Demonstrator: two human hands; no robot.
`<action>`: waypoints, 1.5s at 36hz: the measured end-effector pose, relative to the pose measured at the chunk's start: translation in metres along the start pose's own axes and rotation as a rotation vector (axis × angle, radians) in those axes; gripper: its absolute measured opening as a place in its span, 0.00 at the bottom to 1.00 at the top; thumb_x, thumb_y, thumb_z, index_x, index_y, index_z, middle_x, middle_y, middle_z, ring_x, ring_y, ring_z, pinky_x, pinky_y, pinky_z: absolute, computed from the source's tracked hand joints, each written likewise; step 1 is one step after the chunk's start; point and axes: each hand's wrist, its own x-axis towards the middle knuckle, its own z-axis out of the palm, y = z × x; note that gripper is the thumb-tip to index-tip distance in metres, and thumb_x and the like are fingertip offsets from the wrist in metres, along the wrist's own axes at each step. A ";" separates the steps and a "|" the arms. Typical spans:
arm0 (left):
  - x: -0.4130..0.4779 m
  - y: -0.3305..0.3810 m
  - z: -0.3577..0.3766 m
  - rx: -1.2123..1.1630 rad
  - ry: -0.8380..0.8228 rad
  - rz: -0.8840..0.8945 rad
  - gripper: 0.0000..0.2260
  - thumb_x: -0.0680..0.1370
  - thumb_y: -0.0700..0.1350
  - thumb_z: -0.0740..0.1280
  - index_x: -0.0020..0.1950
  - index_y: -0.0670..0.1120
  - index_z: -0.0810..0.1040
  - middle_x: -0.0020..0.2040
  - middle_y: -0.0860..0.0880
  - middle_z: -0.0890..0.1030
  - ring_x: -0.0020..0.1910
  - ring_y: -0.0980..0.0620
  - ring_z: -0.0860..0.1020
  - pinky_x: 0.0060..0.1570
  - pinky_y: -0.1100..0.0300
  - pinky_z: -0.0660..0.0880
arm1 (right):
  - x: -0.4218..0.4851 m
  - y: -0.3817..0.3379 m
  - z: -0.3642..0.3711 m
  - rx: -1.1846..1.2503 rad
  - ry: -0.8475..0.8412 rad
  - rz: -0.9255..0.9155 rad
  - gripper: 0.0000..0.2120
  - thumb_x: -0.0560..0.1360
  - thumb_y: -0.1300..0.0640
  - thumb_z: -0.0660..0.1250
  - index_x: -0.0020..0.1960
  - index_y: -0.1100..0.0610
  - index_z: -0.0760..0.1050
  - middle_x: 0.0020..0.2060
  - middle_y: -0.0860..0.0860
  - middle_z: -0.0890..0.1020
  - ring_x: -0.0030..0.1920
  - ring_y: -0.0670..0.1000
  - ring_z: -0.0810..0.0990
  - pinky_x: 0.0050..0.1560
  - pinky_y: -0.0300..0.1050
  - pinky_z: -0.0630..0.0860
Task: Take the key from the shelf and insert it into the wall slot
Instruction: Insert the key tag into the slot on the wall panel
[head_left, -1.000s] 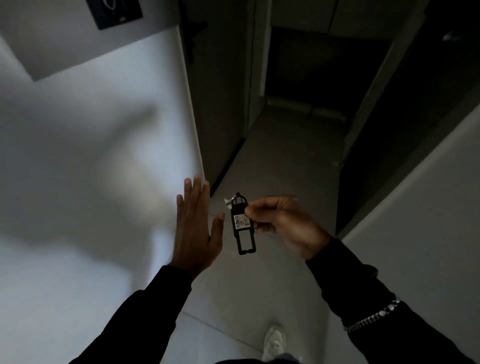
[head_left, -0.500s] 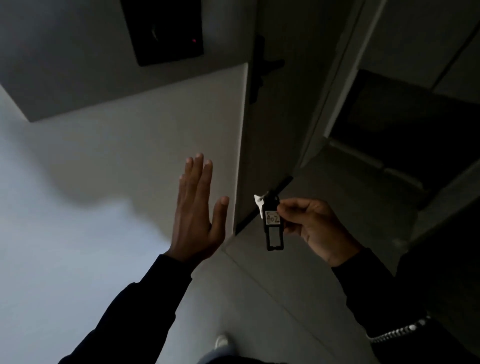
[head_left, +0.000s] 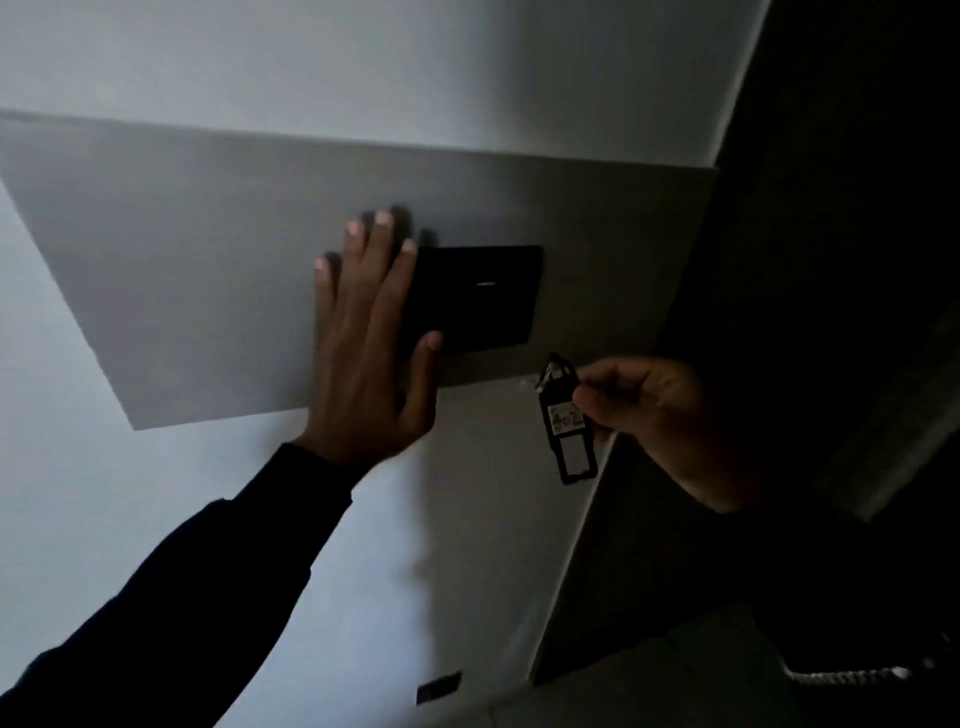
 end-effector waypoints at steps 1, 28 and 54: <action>0.008 -0.005 0.000 0.061 0.015 0.004 0.27 0.81 0.48 0.57 0.77 0.37 0.60 0.80 0.36 0.58 0.82 0.38 0.53 0.80 0.41 0.46 | 0.014 -0.006 -0.001 0.014 -0.027 -0.048 0.11 0.72 0.66 0.69 0.40 0.50 0.82 0.31 0.46 0.85 0.29 0.43 0.79 0.29 0.34 0.77; 0.056 -0.060 -0.022 0.852 0.132 0.090 0.33 0.80 0.59 0.47 0.80 0.41 0.55 0.81 0.38 0.60 0.82 0.44 0.48 0.79 0.38 0.50 | 0.119 -0.056 0.036 0.146 0.093 -0.561 0.05 0.74 0.69 0.66 0.49 0.68 0.78 0.39 0.56 0.81 0.33 0.43 0.76 0.36 0.36 0.76; 0.043 -0.064 -0.030 0.784 0.132 0.094 0.30 0.81 0.56 0.48 0.79 0.42 0.59 0.79 0.41 0.63 0.82 0.43 0.55 0.78 0.37 0.52 | 0.098 -0.063 0.021 -0.565 0.178 -0.807 0.27 0.63 0.66 0.67 0.62 0.57 0.73 0.50 0.54 0.78 0.42 0.38 0.68 0.48 0.20 0.63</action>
